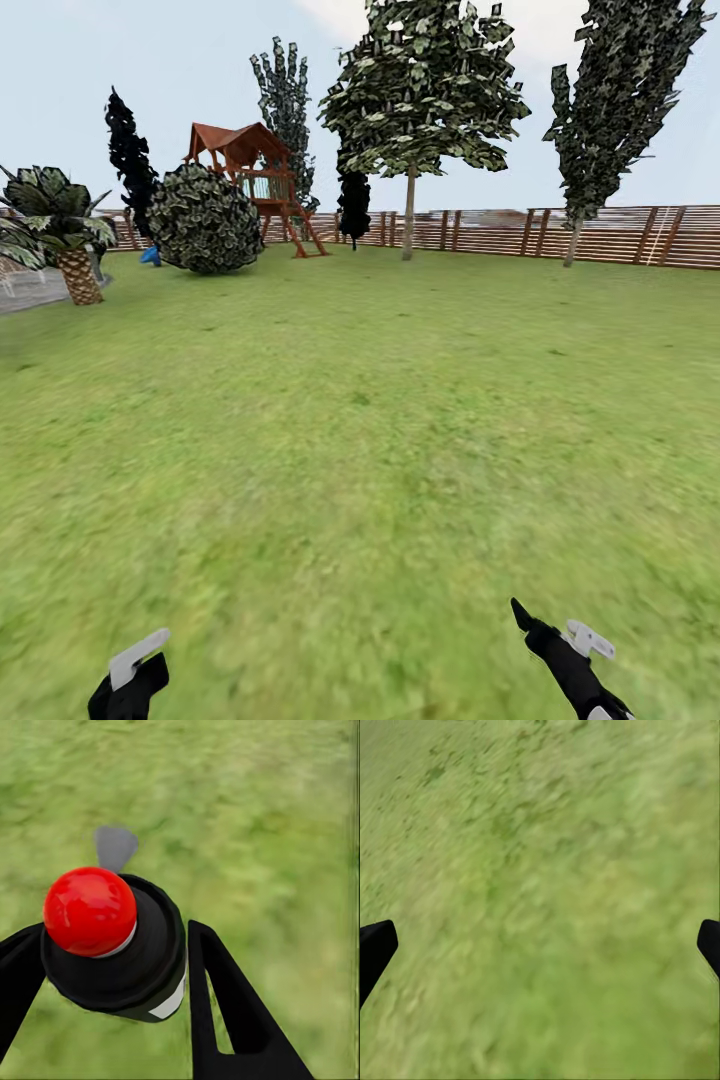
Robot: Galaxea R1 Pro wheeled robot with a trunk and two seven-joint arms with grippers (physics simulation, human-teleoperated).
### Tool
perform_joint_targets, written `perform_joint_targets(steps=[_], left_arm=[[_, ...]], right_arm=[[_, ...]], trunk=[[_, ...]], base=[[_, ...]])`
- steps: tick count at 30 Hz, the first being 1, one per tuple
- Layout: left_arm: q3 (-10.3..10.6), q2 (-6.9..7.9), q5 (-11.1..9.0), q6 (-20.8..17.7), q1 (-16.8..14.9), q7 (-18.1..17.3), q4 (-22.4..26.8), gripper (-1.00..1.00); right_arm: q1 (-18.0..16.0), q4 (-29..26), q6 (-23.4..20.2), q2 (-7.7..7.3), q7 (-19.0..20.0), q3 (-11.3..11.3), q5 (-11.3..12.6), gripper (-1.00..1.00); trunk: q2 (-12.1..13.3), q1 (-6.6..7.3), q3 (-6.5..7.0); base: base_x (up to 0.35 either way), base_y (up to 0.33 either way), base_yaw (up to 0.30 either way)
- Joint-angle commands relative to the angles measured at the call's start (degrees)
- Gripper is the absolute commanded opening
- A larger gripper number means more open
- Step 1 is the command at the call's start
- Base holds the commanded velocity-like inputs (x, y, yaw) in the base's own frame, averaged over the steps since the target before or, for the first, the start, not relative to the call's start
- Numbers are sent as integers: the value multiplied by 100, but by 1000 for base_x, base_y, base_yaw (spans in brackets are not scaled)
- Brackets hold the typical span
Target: In the garden, pick up the pesticide atomizer on the floor and spray pesticide onto both trees until each tree trunk is fully covered.
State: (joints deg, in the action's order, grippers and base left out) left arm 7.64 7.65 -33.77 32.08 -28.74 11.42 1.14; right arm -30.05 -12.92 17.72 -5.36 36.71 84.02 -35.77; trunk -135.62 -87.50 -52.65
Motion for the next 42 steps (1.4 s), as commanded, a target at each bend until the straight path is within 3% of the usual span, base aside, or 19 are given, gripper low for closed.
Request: perform_joint_targets(steps=[1,42], left_arm=[[4,0,2,0,0,1,1,-100],[6,0,2,0,0,1,1,-100]], right_arm=[[0,0,1,0,0,0,0,100],[-1,0,-1,1,1,0,0,100]], trunk=[[0,0,0],[0,0,0]], base=[[301,-161,0],[297,-166,0]])
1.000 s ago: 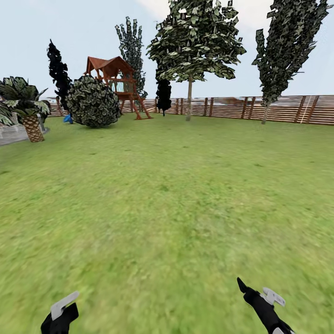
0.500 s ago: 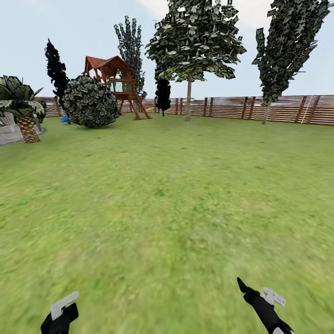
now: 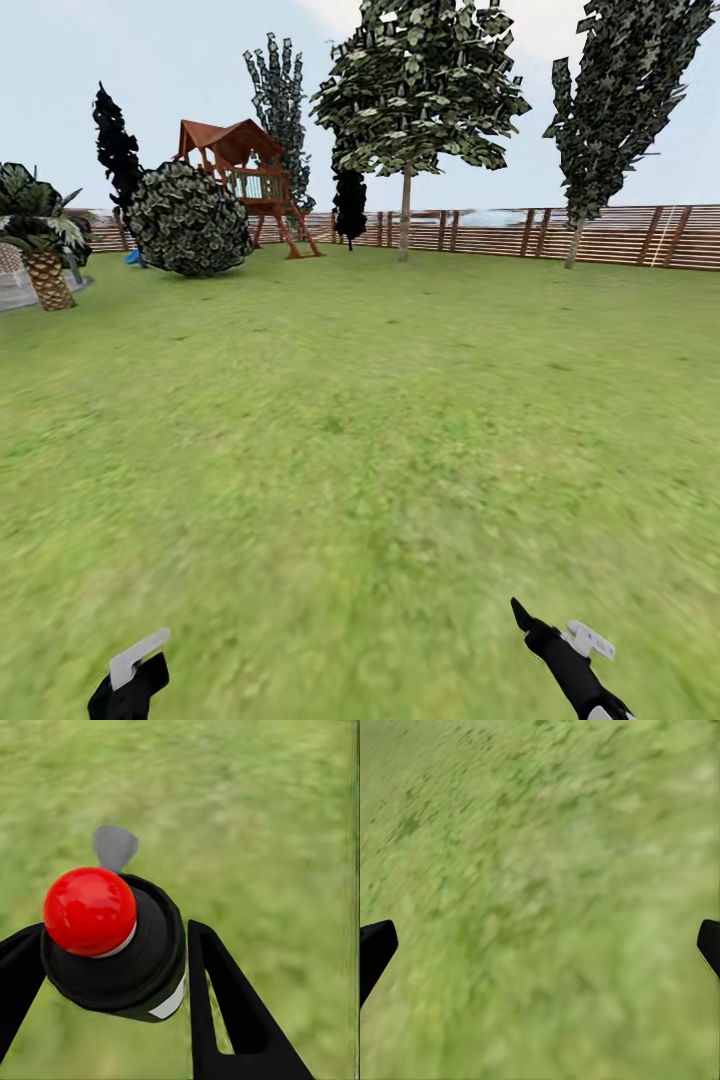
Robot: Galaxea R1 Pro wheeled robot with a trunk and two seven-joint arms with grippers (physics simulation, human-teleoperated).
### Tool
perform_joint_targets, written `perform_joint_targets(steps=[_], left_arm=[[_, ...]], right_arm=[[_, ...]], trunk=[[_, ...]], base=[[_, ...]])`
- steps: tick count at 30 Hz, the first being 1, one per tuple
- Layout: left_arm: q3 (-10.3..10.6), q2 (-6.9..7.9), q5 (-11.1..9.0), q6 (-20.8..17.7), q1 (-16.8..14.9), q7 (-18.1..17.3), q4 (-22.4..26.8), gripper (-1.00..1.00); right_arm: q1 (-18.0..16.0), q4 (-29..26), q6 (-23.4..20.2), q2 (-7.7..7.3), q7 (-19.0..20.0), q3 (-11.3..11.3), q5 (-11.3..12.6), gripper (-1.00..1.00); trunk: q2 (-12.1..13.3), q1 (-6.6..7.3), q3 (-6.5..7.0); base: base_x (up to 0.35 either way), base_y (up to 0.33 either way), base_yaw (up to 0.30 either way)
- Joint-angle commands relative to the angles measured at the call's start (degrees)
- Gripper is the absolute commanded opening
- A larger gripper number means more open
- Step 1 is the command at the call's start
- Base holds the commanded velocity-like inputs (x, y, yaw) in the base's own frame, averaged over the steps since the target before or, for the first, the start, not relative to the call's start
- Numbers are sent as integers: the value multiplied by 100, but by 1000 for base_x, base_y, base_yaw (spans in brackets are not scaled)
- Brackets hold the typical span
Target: In the garden, pick up the pesticide atomizer on the floor and spray pesticide onto both trees until each tree trunk is fully covered.
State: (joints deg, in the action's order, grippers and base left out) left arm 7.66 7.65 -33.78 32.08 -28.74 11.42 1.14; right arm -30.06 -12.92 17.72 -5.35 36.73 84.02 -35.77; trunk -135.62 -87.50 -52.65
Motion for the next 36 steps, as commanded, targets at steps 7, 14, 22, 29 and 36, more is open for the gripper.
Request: perform_joint_targets(steps=[7,14,22,29,36], left_arm=[[2,0,3,0,0,1,1,-100],[-1,0,3,0,0,1,1,-100],[-1,0,3,0,0,1,1,-100],[4,0,3,0,0,1,1,-100],[4,0,3,0,0,1,-1,-100]], right_arm=[[0,0,0,1,-2,0,0,100],[0,0,0,2,0,0,0,100],[0,0,-3,-1,-2,0,0,100],[0,0,-4,0,-1,0,0,100],[0,0,-2,-1,-2,0,0,100]], trunk=[[0,0,0],[0,0,0],[0,0,0],[0,0,0],[0,0,0]], base=[[293,-173,0],[293,-173,0],[293,-173,0],[293,-173,0],[293,-173,0]])
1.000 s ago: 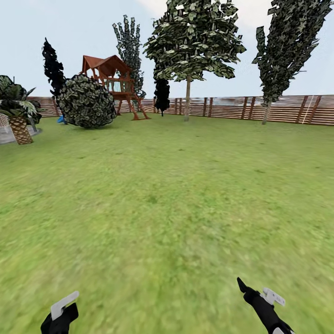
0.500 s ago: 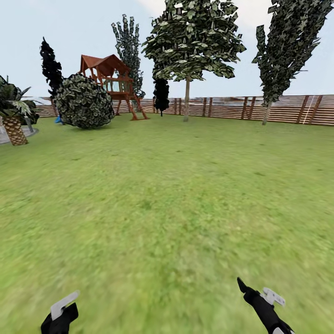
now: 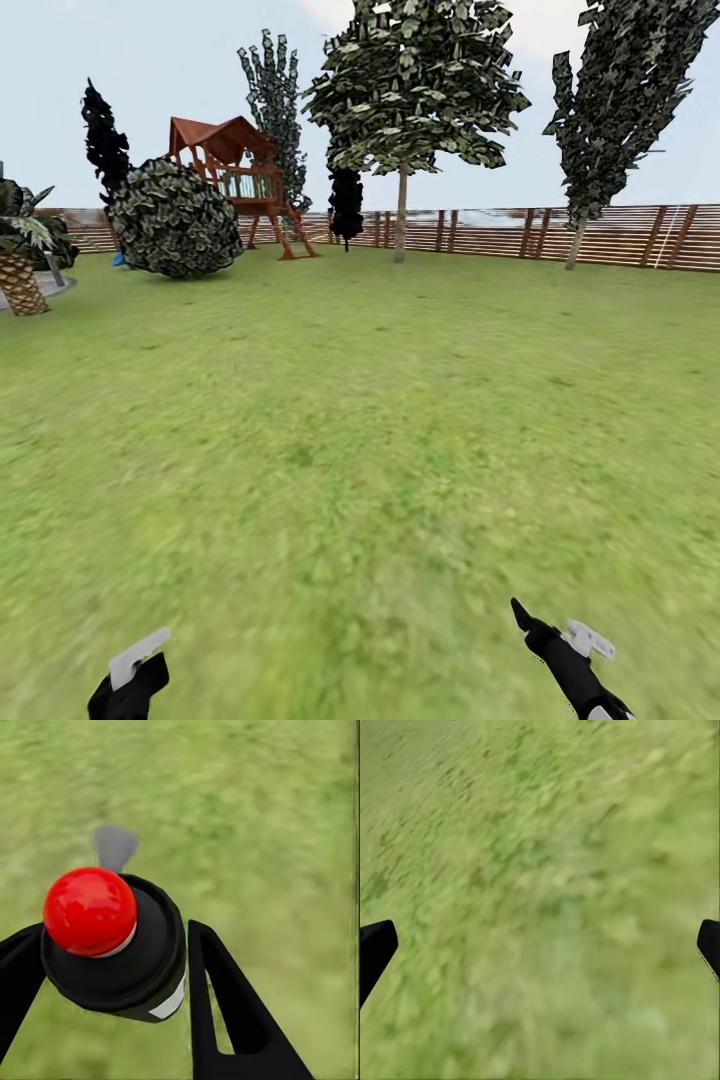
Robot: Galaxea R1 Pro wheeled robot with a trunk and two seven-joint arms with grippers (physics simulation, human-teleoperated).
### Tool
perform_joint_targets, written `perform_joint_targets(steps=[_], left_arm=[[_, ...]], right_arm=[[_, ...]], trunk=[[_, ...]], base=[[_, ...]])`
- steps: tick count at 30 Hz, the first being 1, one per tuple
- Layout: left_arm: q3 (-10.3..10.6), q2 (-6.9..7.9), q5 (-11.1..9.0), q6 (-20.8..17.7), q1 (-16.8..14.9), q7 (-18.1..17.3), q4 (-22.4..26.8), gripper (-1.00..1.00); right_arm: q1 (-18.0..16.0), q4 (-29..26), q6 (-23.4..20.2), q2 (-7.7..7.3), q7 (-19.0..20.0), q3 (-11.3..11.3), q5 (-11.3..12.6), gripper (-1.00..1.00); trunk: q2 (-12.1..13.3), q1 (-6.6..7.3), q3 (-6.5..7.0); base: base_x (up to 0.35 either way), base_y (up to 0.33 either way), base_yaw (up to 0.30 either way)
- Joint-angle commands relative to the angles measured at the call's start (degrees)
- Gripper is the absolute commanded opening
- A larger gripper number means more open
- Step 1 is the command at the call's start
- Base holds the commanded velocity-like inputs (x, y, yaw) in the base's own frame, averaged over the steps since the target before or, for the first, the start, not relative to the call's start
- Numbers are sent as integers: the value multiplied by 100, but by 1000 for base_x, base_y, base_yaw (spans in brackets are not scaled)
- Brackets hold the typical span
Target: In the garden, pick up the pesticide atomizer on the floor and spray pesticide onto both trees until each tree trunk is fully covered.
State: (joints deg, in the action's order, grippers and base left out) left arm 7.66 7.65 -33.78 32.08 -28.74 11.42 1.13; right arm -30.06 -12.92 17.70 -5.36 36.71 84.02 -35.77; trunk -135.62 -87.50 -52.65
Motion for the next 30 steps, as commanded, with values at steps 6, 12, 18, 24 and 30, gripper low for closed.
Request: perform_joint_targets(steps=[6,12,18,24,30], left_arm=[[4,0,3,0,0,1,2,-100],[6,0,3,0,0,1,2,-100],[4,0,3,0,0,1,2,-100],[3,0,3,0,0,1,2,-100],[1,0,3,0,0,1,2,-100]], right_arm=[[0,0,1,0,0,0,0,100],[0,0,-2,3,-2,0,0,100],[0,0,2,2,-1,0,0,100],[1,0,1,2,2,0,0,100],[1,0,3,2,2,0,0,100]], trunk=[[0,0,0],[0,0,0],[0,0,0],[0,0,0],[0,0,0]], base=[[293,-173,0],[293,-173,0],[293,-173,0],[293,-173,0],[293,-173,0]])
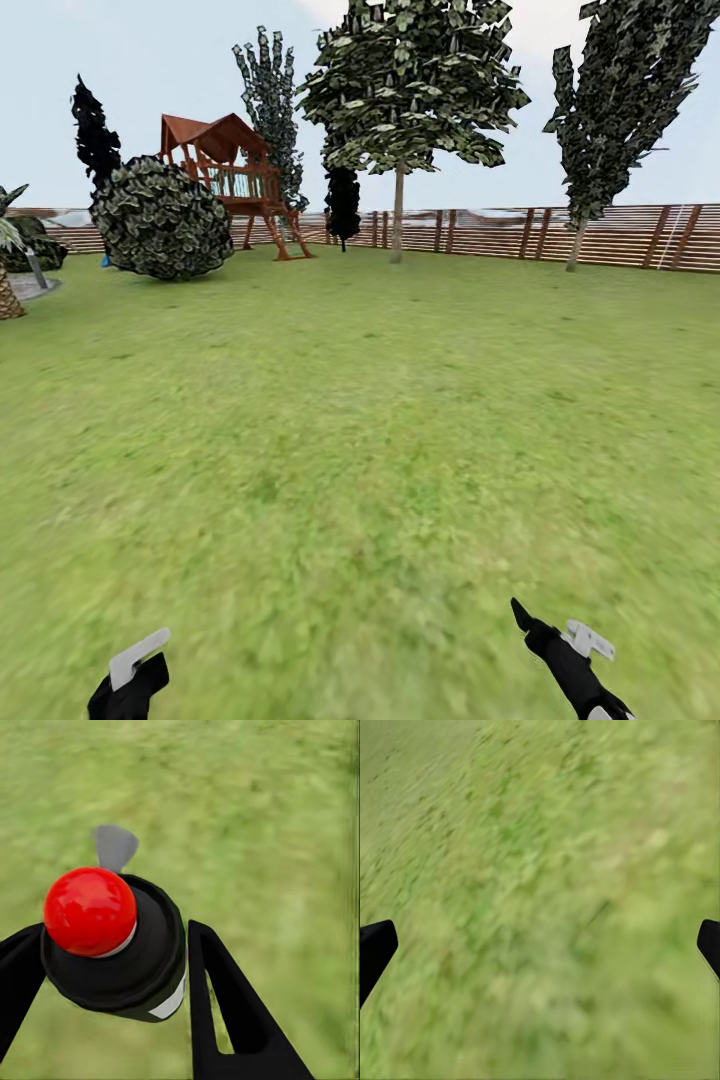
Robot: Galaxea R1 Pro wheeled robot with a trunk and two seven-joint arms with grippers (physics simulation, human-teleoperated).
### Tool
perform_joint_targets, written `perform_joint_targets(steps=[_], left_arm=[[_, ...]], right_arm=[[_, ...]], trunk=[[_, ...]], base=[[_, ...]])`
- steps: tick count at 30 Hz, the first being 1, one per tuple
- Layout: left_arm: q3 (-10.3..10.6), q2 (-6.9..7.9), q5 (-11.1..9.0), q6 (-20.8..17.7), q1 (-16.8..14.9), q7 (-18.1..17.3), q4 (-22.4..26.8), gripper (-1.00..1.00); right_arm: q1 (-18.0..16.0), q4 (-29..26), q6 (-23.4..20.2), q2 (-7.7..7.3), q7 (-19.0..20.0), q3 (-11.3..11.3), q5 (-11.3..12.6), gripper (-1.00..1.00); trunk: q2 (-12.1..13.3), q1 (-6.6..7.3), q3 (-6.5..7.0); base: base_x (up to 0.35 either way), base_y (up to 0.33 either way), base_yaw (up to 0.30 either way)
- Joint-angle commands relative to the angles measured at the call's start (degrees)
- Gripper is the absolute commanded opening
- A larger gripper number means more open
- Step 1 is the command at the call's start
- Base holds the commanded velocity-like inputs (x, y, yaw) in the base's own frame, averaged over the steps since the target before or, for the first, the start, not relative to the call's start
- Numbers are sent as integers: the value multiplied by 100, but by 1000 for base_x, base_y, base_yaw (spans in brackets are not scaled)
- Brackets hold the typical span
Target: In the garden, pick up the pesticide atomizer on the floor and spray pesticide onto both trees until each tree trunk is fully covered.
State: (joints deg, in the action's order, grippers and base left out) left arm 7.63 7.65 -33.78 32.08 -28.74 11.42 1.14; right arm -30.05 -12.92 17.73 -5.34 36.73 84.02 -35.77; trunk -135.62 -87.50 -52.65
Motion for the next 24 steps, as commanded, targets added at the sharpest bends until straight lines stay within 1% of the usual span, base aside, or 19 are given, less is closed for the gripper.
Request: perform_joint_targets(steps=[1,24], left_arm=[[3,0,3,0,0,1,1,-100],[7,0,3,0,1,1,0,-100]], right_arm=[[-1,0,-1,-1,1,0,0,100],[-1,0,-3,-2,-2,0,0,100]], trunk=[[0,0,0],[0,0,0]], base=[[293,-173,0],[293,-173,0]])
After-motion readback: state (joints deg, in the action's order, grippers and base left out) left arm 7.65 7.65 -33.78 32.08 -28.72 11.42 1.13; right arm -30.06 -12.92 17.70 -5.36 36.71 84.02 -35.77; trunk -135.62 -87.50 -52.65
